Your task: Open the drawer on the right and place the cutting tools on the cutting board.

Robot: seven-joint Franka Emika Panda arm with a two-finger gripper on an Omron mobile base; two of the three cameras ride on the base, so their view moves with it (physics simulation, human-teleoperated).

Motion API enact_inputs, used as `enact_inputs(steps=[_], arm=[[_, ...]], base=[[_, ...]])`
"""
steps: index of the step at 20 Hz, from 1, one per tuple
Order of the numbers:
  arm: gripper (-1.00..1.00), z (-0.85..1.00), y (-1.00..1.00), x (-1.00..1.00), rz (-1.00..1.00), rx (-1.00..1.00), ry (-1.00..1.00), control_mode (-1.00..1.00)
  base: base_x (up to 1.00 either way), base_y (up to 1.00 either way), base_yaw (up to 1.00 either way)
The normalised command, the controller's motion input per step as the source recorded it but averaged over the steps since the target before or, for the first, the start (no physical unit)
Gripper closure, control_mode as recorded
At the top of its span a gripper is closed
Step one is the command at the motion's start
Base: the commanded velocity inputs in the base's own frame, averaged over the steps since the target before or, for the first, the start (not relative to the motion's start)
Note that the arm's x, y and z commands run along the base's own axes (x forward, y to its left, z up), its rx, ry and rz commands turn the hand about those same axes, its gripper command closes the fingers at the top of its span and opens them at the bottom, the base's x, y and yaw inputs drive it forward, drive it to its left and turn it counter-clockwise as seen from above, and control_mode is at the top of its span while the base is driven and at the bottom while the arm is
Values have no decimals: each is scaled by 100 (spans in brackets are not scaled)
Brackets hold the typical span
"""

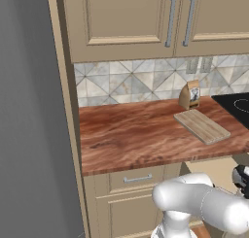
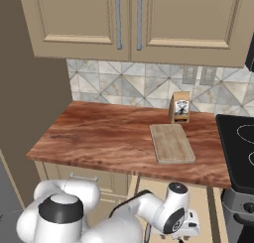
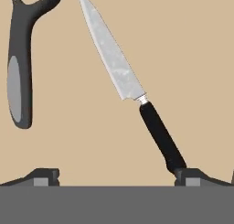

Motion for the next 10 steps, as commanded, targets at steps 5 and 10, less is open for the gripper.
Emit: enact_inputs(steps=[5, 10], arm=[[-100, -22, -22, 0, 0, 0, 0, -100], [-100, -3, 0, 9, 0, 0, 5, -100]], base=[[0, 0, 0], [0, 0, 0]])
